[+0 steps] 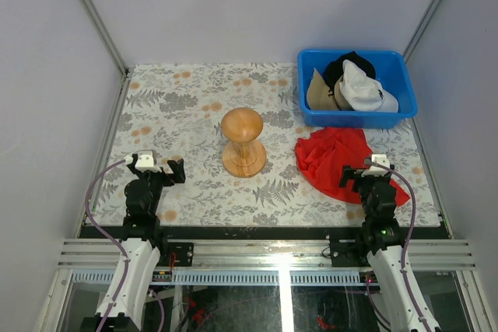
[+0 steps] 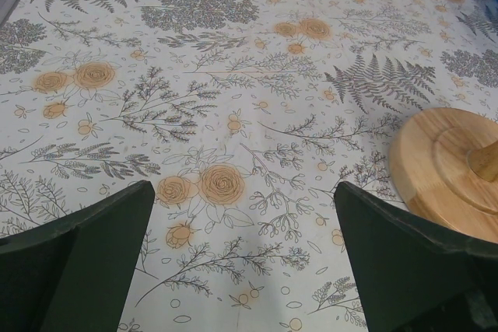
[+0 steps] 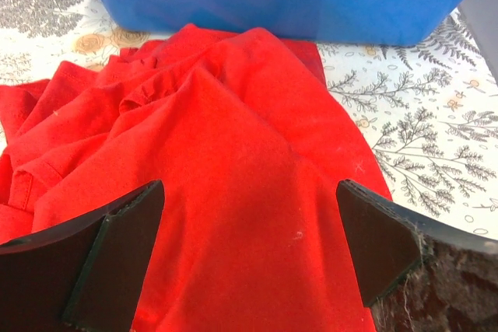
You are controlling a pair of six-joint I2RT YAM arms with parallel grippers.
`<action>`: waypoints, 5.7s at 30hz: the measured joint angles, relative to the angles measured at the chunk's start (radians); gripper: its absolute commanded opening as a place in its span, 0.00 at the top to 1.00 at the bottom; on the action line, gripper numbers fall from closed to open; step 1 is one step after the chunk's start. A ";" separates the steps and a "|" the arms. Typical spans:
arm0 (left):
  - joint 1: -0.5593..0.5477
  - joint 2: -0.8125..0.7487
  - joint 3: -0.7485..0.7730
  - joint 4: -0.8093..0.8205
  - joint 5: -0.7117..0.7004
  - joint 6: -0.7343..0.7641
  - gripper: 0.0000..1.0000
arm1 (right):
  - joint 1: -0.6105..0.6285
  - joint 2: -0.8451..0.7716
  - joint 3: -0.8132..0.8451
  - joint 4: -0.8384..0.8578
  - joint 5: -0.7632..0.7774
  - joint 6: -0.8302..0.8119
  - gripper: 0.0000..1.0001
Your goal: Stack the hats
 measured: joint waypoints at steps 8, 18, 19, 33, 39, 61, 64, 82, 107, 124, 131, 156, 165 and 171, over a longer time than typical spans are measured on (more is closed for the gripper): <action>0.000 -0.009 0.043 -0.112 0.016 0.003 0.00 | 0.000 -0.077 0.120 -0.146 -0.007 0.021 0.01; 0.000 0.176 0.557 -0.304 -0.016 -0.212 0.00 | 0.000 0.106 0.400 -0.182 0.084 0.143 0.01; 0.000 0.215 0.626 -0.330 -0.009 -0.234 0.00 | 0.000 0.147 0.452 -0.208 0.095 0.165 0.01; 0.000 0.819 0.902 -0.511 0.401 -0.402 0.00 | 0.000 0.757 1.099 -0.523 0.029 0.352 0.01; -0.008 0.941 0.905 -0.541 0.533 -0.440 0.00 | 0.000 1.132 1.378 -0.671 0.053 0.347 0.12; -0.020 0.807 1.067 -0.496 0.476 -0.533 0.00 | -0.008 1.708 1.777 -0.746 0.300 0.256 0.59; -0.020 0.807 1.101 -0.508 0.483 -0.526 0.00 | -0.008 1.743 1.841 -0.729 0.318 0.246 0.89; -0.349 0.970 1.540 -0.702 0.373 -0.491 0.00 | -0.014 1.508 1.884 -0.786 0.198 0.312 1.00; -0.671 1.172 1.782 -0.620 0.155 -0.735 0.00 | -0.013 1.027 1.662 -0.652 -0.498 0.698 1.00; -0.768 1.281 1.831 -0.507 0.156 -0.836 0.00 | -0.013 0.938 1.608 -0.610 -0.652 0.748 1.00; -0.801 1.354 1.898 -0.488 0.156 -0.848 0.00 | -0.013 0.937 1.562 -0.610 -0.701 0.753 1.00; -0.792 1.450 2.030 -0.489 0.138 -0.905 0.76 | 0.012 0.911 1.484 -0.445 -0.969 0.763 1.00; -0.777 1.446 1.978 -0.435 0.177 -0.958 1.00 | 0.013 0.910 1.466 -0.471 -0.957 0.734 0.60; -0.689 1.432 1.917 -0.437 0.180 -0.973 1.00 | 0.018 0.888 1.484 -0.534 -0.918 0.653 0.28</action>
